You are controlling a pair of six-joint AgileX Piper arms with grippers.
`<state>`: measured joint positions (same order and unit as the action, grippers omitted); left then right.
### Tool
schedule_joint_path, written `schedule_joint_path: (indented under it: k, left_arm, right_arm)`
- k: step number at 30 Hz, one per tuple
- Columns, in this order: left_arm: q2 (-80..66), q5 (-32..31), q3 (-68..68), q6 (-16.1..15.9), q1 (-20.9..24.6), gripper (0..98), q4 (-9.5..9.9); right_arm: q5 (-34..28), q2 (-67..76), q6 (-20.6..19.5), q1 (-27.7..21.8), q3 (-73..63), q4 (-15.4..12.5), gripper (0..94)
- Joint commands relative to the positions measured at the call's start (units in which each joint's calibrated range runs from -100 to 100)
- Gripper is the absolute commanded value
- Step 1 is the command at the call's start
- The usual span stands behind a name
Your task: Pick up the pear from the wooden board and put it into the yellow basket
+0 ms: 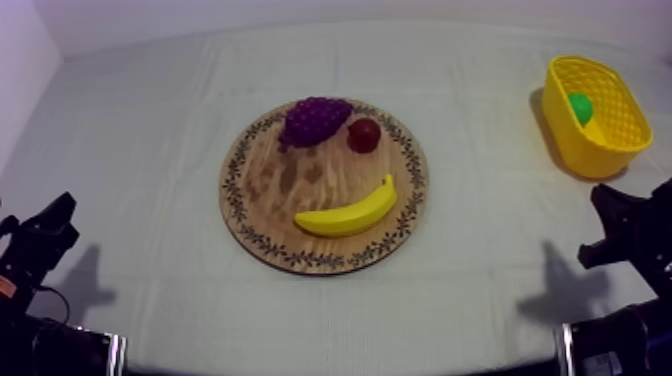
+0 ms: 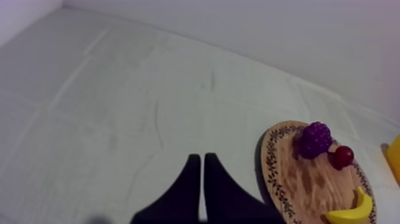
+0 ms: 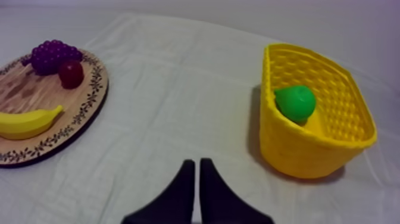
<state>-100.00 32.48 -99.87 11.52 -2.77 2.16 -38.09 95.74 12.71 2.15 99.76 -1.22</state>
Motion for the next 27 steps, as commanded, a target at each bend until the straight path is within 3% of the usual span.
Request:
schedule_joint_path:
  k: [1,27]
  left_arm:
    - [0.00,0.01,-0.02,-0.01,-0.01,0.1,0.02]
    - [0.00,0.01,-0.02,-0.02,-0.01,0.1,0.02]
  right_arm:
    - [0.09,0.01,-0.43,0.06,0.00,-0.04,0.2]
    - [0.10,0.01,-0.92,0.07,0.01,-0.03,0.2]
